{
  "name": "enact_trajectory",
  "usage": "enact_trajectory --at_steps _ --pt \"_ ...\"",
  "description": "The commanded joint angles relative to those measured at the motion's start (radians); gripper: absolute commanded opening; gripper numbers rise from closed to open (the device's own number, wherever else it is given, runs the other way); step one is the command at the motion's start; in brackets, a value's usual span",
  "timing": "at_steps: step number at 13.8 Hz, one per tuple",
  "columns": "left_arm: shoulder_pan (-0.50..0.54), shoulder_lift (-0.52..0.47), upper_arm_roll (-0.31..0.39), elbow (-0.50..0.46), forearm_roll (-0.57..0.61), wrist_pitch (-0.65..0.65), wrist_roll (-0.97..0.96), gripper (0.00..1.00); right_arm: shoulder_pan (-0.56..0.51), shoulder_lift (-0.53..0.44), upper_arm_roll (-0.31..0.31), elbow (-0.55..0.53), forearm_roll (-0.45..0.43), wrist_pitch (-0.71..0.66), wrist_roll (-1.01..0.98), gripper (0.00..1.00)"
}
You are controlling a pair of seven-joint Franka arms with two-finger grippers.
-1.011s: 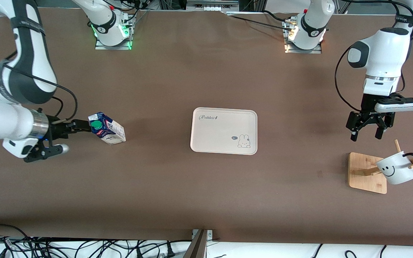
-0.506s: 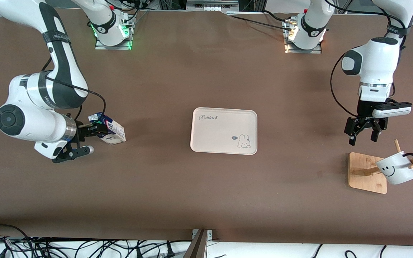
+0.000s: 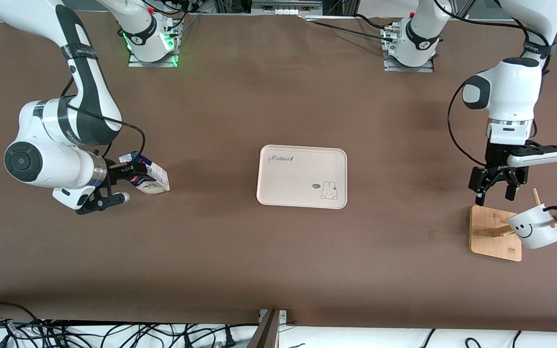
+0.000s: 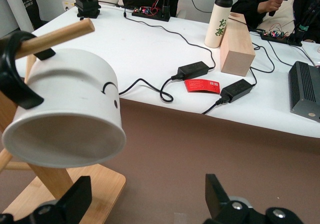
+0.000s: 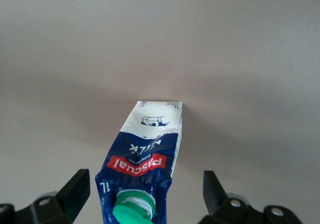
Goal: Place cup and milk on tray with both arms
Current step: 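Grasp the milk carton with the right gripper while the left gripper lowers to the mug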
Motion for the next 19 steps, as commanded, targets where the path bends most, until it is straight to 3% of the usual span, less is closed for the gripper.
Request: enact_trajectory --at_steps 1,3,5,9,13,19 --pt "-0.003 0.045 -0.001 0.042 -0.018 0.008 0.002 1.00 0.003 -0.034 -0.004 -0.044 -0.012 0.017 0.014 1.00" --pt "-0.003 0.062 0.002 0.053 -0.018 0.008 0.002 1.00 0.003 -0.033 -0.004 -0.047 -0.012 0.022 0.014 0.99" --pt "-0.003 0.076 0.003 0.075 -0.018 0.008 0.002 1.00 0.003 -0.031 -0.004 -0.048 -0.012 0.025 0.014 0.91" --pt "-0.003 0.092 0.006 0.117 -0.015 0.008 0.015 1.00 0.001 -0.030 -0.006 -0.048 -0.012 0.025 0.011 0.64" --pt "-0.003 0.096 0.026 0.150 -0.009 0.007 0.081 1.00 0.000 -0.027 -0.006 -0.047 -0.012 0.025 0.006 0.57" --pt "-0.003 0.091 0.028 0.171 -0.006 0.004 0.110 1.00 -0.005 -0.022 -0.006 -0.047 -0.010 0.025 0.005 0.56"
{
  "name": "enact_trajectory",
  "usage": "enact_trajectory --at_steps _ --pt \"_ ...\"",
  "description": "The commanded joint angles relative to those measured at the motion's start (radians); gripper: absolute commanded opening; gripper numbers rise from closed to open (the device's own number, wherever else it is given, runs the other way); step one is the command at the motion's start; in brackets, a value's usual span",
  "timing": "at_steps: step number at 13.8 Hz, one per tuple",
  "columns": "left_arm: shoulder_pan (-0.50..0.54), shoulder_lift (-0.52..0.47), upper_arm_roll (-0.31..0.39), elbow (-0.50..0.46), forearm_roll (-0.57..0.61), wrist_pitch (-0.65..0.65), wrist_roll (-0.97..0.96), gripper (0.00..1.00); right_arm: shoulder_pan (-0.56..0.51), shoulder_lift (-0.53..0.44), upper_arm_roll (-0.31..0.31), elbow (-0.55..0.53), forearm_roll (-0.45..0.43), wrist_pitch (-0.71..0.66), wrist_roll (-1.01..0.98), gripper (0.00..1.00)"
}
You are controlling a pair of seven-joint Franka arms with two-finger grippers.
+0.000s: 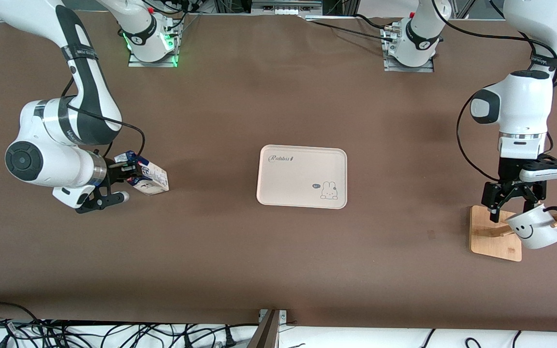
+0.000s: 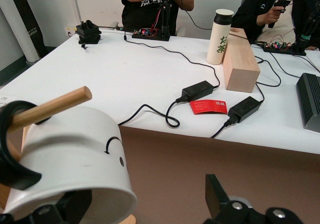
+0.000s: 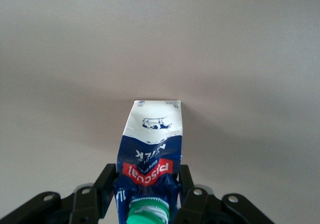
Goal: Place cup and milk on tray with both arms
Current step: 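Lift the milk carton with the right gripper while the left gripper grasps the mug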
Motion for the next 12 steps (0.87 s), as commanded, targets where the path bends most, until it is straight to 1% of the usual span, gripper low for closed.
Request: enact_trajectory --at_steps 1,4,8,9,11,12 --pt "-0.004 0.007 0.003 0.032 -0.006 0.003 0.044 1.00 -0.004 -0.015 -0.001 -0.032 -0.010 0.014 0.002 0.56" --pt "-0.004 0.004 0.003 0.032 -0.006 0.001 0.045 1.00 -0.024 0.000 -0.001 -0.032 -0.009 0.017 -0.003 0.59" --pt "-0.004 0.012 0.004 0.046 -0.009 -0.002 0.045 1.00 -0.022 -0.007 -0.001 -0.031 -0.009 0.017 -0.001 0.58" --pt "-0.004 0.013 0.012 0.047 -0.009 -0.002 0.045 1.00 -0.021 -0.012 0.001 -0.031 -0.009 0.014 0.007 0.58" --pt "-0.004 0.015 0.020 0.055 -0.009 -0.003 0.045 1.00 -0.016 -0.024 0.006 -0.031 -0.010 0.009 0.010 0.50" --pt "-0.004 0.016 0.029 0.063 -0.008 -0.003 0.045 1.00 -0.010 -0.027 0.006 -0.029 -0.010 0.008 0.013 0.50"
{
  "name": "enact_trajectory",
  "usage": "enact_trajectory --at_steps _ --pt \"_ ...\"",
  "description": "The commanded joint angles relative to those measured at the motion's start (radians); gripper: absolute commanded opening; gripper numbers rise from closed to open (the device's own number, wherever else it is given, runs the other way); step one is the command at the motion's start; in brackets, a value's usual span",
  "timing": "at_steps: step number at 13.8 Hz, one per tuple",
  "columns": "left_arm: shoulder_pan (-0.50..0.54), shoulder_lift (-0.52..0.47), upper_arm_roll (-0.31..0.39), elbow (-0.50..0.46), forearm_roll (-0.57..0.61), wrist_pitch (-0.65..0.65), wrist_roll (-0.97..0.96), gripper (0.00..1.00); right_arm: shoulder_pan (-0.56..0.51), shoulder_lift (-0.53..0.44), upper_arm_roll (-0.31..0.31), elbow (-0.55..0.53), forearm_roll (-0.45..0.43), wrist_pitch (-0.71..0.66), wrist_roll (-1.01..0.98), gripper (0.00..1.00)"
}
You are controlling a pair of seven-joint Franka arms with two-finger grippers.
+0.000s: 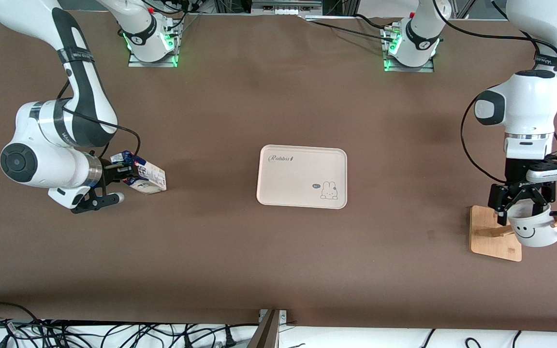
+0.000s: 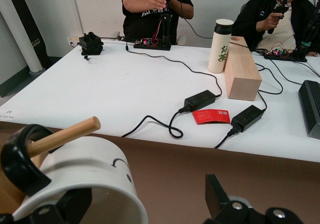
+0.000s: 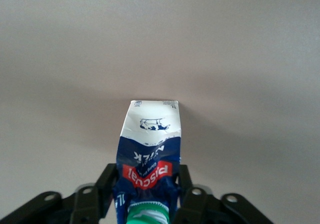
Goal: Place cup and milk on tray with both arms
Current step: 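Lift the milk carton with the right gripper while the left gripper grasps the mug, then carry the carton onto the tray while the left gripper lifts the mug off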
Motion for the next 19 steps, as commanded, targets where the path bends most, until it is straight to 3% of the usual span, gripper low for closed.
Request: enact_trajectory --at_steps 1,4,8,9,10,11,12,17,19 --pt "-0.004 0.013 0.028 0.035 -0.008 -0.003 0.024 1.00 0.005 -0.032 0.009 -0.022 -0.010 0.002 0.013 0.46" --pt "-0.004 0.024 0.045 0.038 -0.009 -0.003 0.024 1.00 0.019 -0.037 0.012 -0.014 -0.010 -0.001 0.033 0.37" --pt "-0.004 0.027 0.048 0.037 -0.006 -0.003 0.025 1.00 0.072 -0.046 0.011 0.035 -0.010 -0.042 0.112 0.36" --pt "-0.004 0.026 0.048 0.034 -0.005 -0.003 0.025 0.88 0.088 -0.040 0.011 0.073 -0.012 -0.080 0.144 0.36" --pt "-0.004 0.021 0.048 0.026 -0.003 -0.003 0.042 0.52 0.108 -0.032 0.011 0.116 -0.013 -0.112 0.180 0.36" --pt "-0.004 0.019 0.048 0.024 -0.005 -0.003 0.082 0.23 0.128 -0.017 0.011 0.153 -0.021 -0.145 0.218 0.36" --pt "-0.004 0.018 0.048 0.021 -0.005 -0.002 0.135 0.00 0.152 -0.008 0.011 0.185 -0.021 -0.177 0.270 0.36" --pt "-0.005 0.013 0.046 0.023 -0.008 -0.003 0.172 0.00 0.339 0.058 0.012 0.317 -0.006 -0.234 0.575 0.35" --pt "-0.005 0.012 0.046 0.023 -0.009 -0.003 0.171 0.00 0.413 0.113 0.012 0.393 0.040 -0.234 0.674 0.35"
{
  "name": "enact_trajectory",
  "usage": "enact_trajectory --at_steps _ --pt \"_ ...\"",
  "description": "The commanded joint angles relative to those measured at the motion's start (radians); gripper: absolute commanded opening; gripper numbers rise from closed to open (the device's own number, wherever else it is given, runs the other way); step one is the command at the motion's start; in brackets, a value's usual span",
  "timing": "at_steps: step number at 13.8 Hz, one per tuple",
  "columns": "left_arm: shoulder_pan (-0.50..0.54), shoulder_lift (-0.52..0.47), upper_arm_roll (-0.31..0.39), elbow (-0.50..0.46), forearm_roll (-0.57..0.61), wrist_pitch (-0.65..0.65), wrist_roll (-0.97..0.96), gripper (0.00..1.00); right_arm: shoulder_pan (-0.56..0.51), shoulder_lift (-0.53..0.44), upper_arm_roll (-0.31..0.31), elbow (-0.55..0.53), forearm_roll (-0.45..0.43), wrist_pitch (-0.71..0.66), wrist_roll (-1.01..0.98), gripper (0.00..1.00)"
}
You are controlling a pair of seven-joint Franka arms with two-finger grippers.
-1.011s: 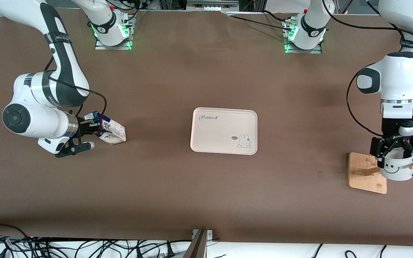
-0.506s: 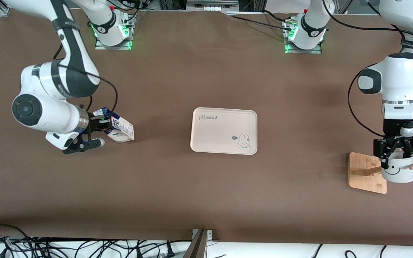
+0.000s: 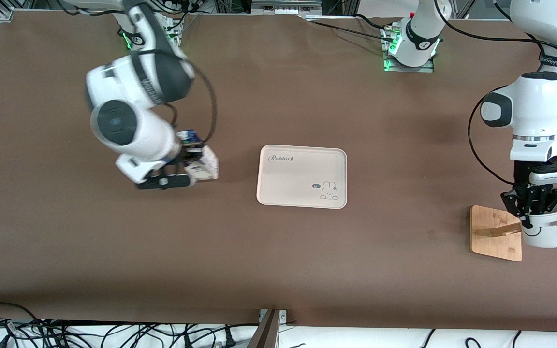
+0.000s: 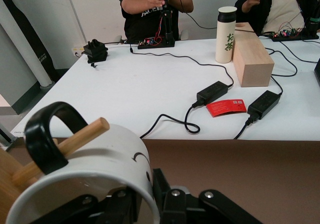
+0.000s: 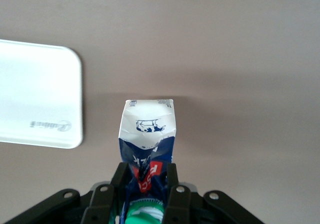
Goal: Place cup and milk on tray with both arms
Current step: 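Carry the carton onto the tray while the left gripper lifts the mug off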
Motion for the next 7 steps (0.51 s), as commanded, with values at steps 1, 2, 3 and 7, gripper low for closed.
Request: enact_trajectory --at_steps 1,2,3,7 --pt "0.001 -0.005 0.005 0.013 -0.008 0.003 0.034 0.00 0.089 0.106 -0.009 0.155 0.056 -0.031 0.129 0.35" --pt "-0.009 -0.007 0.000 0.013 -0.010 0.003 0.027 0.00 0.120 0.141 -0.009 0.198 0.070 -0.023 0.187 0.35" --pt "-0.021 -0.011 0.000 0.013 -0.011 0.003 0.018 0.00 0.154 0.180 -0.009 0.244 0.072 -0.018 0.235 0.35" --pt "-0.049 -0.031 -0.038 0.012 -0.011 -0.019 0.011 0.00 0.202 0.266 -0.009 0.317 0.073 0.054 0.335 0.35"
